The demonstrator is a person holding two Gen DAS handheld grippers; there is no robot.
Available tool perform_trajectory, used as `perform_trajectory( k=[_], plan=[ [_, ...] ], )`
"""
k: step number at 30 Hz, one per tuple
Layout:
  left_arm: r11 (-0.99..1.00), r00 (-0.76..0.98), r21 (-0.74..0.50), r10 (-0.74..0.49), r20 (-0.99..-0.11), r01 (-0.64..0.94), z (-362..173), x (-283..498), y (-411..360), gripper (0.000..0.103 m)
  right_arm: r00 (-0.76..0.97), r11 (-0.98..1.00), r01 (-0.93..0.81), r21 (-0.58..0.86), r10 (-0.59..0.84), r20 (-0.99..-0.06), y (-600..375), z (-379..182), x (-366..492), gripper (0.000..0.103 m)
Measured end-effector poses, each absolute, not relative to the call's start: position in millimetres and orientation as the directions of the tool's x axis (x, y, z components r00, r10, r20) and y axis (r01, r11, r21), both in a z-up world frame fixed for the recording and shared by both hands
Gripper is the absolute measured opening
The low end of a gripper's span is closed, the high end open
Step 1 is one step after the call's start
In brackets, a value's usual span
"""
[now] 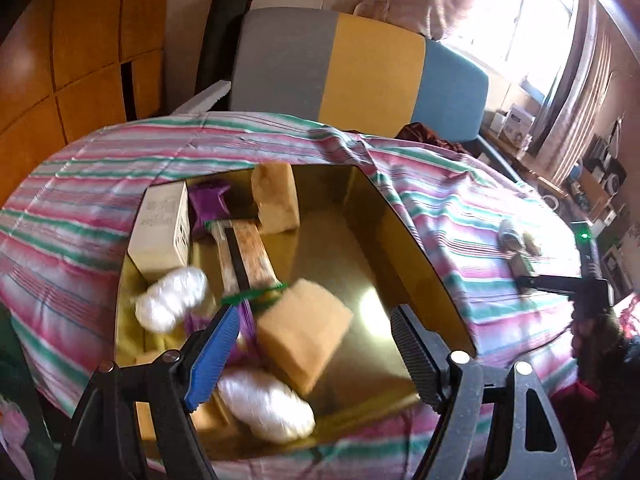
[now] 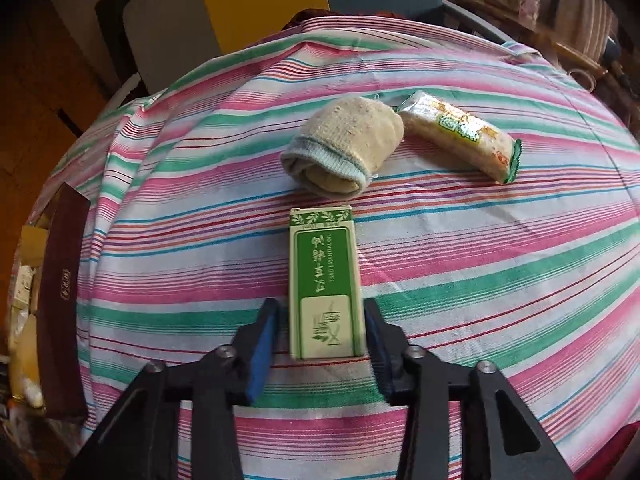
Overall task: Organize objects
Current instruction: 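Carry the green box with the right gripper into the tray and release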
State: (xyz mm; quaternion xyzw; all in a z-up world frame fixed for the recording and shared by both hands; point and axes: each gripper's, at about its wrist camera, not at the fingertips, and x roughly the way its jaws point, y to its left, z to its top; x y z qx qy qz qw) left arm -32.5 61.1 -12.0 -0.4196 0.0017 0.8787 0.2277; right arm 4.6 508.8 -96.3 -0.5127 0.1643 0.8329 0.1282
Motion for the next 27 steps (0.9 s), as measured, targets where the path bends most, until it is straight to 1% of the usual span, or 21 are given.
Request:
perform_trajectory(
  k=[2, 4, 8, 13, 19, 23, 27],
  plan=[
    [-0.897, -0.544, -0.204, 0.406, -0.734, -0.393, -12, -27, 53, 0.078, -0.448, -0.916, -0.371, 0.152, 0.033, -0.893, 505, -92, 5, 0.031],
    [-0.902, -0.543, -0.219, 0.403, -0.737, -0.373, -14, -25, 45, 0.072, -0.470, -0.926, -0.342, 0.161, 0.020, -0.883, 492, -84, 5, 0.031],
    [-0.913, -0.541, -0.237, 0.391, -0.745, -0.333, -18, -23, 31, 0.065, -0.504, -0.936, -0.285, 0.207, -0.037, -0.863, 462, -71, 1, 0.031],
    [-0.920, -0.567, -0.236, 0.381, -0.731, -0.314, -12, -16, 21, 0.065, -0.534, -0.948, -0.194, 0.252, -0.113, -0.838, 418, -55, -7, 0.031],
    [-0.925, -0.592, -0.229, 0.372, -0.715, -0.304, -4, -10, 15, 0.065, -0.540, -0.960, -0.013, 0.278, -0.228, -0.810, 339, -34, -33, 0.031],
    [-0.931, -0.599, -0.211, 0.355, -0.718, -0.299, -5, -10, 12, 0.065, -0.514, -0.958, 0.100, 0.269, -0.281, -0.810, 286, -28, -53, 0.032],
    [-0.931, -0.599, -0.212, 0.355, -0.717, -0.298, -6, -10, 9, 0.065, -0.478, -0.959, 0.167, 0.230, -0.283, -0.831, 247, -34, -71, 0.032]
  ],
)
